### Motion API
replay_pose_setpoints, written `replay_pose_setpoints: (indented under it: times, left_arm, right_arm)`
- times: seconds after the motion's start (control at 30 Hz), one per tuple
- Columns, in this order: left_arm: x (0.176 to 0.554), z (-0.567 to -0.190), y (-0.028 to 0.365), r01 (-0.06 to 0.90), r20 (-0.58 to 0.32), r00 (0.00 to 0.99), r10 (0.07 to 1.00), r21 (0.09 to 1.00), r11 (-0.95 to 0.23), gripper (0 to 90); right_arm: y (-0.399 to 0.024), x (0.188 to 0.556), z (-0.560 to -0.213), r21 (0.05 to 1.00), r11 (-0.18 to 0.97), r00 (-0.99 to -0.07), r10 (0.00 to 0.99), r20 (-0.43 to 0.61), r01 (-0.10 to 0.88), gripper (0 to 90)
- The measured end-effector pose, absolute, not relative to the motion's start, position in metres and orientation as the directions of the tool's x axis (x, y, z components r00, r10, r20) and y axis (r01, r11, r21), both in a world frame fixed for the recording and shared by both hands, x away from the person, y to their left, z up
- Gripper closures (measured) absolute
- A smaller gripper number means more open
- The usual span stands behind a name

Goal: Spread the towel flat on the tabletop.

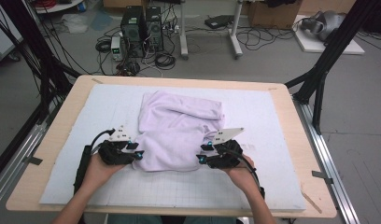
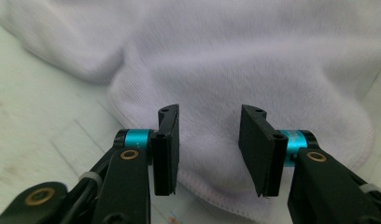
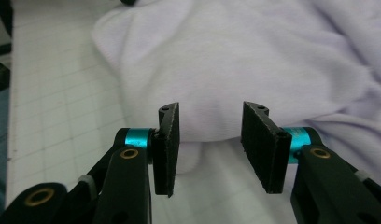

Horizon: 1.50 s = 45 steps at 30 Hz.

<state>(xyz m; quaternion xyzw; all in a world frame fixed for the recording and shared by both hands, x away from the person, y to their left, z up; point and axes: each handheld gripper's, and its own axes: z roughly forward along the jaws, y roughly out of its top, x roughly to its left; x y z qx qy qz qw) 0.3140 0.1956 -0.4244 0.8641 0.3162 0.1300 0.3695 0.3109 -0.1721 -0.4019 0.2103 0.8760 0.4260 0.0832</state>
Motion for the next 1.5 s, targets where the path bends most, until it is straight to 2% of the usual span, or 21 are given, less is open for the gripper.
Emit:
replay_pose_setpoints:
  times: [0.13, 0.17, 0.2, 0.23, 0.33, 0.37, 0.53, 0.67, 0.83, 1.0, 1.07, 1.13, 1.17, 1.23, 1.27, 1.37, 1.4, 1.43, 1.5]
  left_arm:
    - [0.312, -0.436, 0.19, 0.443, 0.015, 0.778, 0.628, 0.695, -0.566, 63.7]
    - [0.312, -0.436, 0.189, 0.434, 0.01, 0.792, 0.611, 0.695, -0.573, 69.2]
    - [0.311, -0.436, 0.187, 0.424, 0.016, 0.798, 0.603, 0.696, -0.579, 78.2]
    - [0.311, -0.436, 0.186, 0.418, 0.022, 0.801, 0.598, 0.695, -0.585, 82.2]
    - [0.31, -0.435, 0.185, 0.418, 0.017, 0.804, 0.594, 0.694, -0.586, 87.1]
    - [0.309, -0.434, 0.185, 0.419, 0.011, 0.805, 0.593, 0.697, -0.582, 87.5]
    - [0.296, -0.422, 0.186, 0.388, 0.011, 0.81, 0.586, 0.739, -0.551, 87.9]
    - [0.277, -0.405, 0.177, 0.319, 0.086, 0.824, 0.56, 0.747, -0.583, 88.0]
    - [0.259, -0.379, 0.167, 0.254, 0.122, 0.847, 0.518, 0.763, -0.595, 88.0]
    - [0.254, -0.376, 0.18, 0.269, 0.122, 0.824, 0.554, 0.776, -0.571, 88.0]
    - [0.255, -0.38, 0.189, 0.276, 0.166, 0.798, 0.579, 0.754, -0.596, 88.0]
    - [0.26, -0.385, 0.192, 0.291, 0.136, 0.811, 0.568, 0.75, -0.594, 87.3]
    - [0.263, -0.389, 0.192, 0.299, 0.111, 0.818, 0.564, 0.756, -0.583, 81.2]
    - [0.273, -0.397, 0.189, 0.333, 0.064, 0.819, 0.571, 0.757, -0.563, 60.5]
    - [0.278, -0.403, 0.187, 0.337, 0.058, 0.819, 0.57, 0.756, -0.561, 54.8]
    - [0.293, -0.42, 0.181, 0.376, 0.022, 0.825, 0.565, 0.725, -0.578, 52.2]
    - [0.298, -0.428, 0.178, 0.389, 0.024, 0.828, 0.56, 0.695, -0.605, 54.2]
    - [0.301, -0.433, 0.175, 0.397, 0.018, 0.832, 0.554, 0.678, -0.619, 60.0]
    - [0.302, -0.436, 0.176, 0.388, 0.005, 0.839, 0.544, 0.696, -0.605, 68.8]
  right_arm:
    - [-0.158, 0.309, -0.417, 0.761, 0.576, -0.909, 0.415, 0.045, 0.3, 57.7]
    - [-0.155, 0.309, -0.42, 0.753, 0.584, -0.909, 0.415, 0.042, 0.302, 59.5]
    - [-0.152, 0.31, -0.424, 0.749, 0.588, -0.908, 0.416, 0.046, 0.307, 63.2]
    - [-0.149, 0.311, -0.427, 0.746, 0.592, -0.909, 0.415, 0.043, 0.305, 68.1]
    - [-0.145, 0.314, -0.435, 0.744, 0.591, -0.908, 0.416, 0.049, 0.311, 82.8]
    - [-0.146, 0.315, -0.436, 0.749, 0.586, -0.91, 0.411, 0.053, 0.308, 85.1]
    - [-0.16, 0.307, -0.422, 0.779, 0.554, -0.912, 0.407, 0.055, 0.295, 87.3]
    - [-0.179, 0.287, -0.401, 0.803, 0.542, -0.915, 0.403, 0.012, 0.249, 89.5]
    - [-0.198, 0.265, -0.383, 0.813, 0.539, -0.912, 0.41, -0.024, 0.221, 89.3]
    - [-0.19, 0.27, -0.395, 0.8, 0.552, -0.918, 0.397, -0.003, 0.236, 74.7]
    - [-0.179, 0.275, -0.404, 0.791, 0.568, -0.922, 0.387, -0.011, 0.229, 69.9]
    - [-0.167, 0.281, -0.415, 0.771, 0.591, -0.923, 0.384, -0.009, 0.239, 63.8]
    - [-0.161, 0.285, -0.421, 0.754, 0.608, -0.923, 0.385, -0.006, 0.248, 62.3]
    - [-0.152, 0.294, -0.43, 0.73, 0.633, -0.924, 0.383, -0.005, 0.259, 59.9]
    - [-0.149, 0.297, -0.434, 0.728, 0.632, -0.923, 0.385, 0.002, 0.265, 60.0]
    - [-0.143, 0.303, -0.439, 0.725, 0.636, -0.921, 0.388, -0.004, 0.265, 65.8]
    - [-0.142, 0.305, -0.44, 0.72, 0.641, -0.921, 0.389, -0.005, 0.266, 69.4]
    - [-0.142, 0.307, -0.443, 0.722, 0.637, -0.923, 0.385, 0.004, 0.269, 73.5]
    - [-0.145, 0.31, -0.443, 0.729, 0.625, -0.925, 0.379, 0.029, 0.279, 78.9]
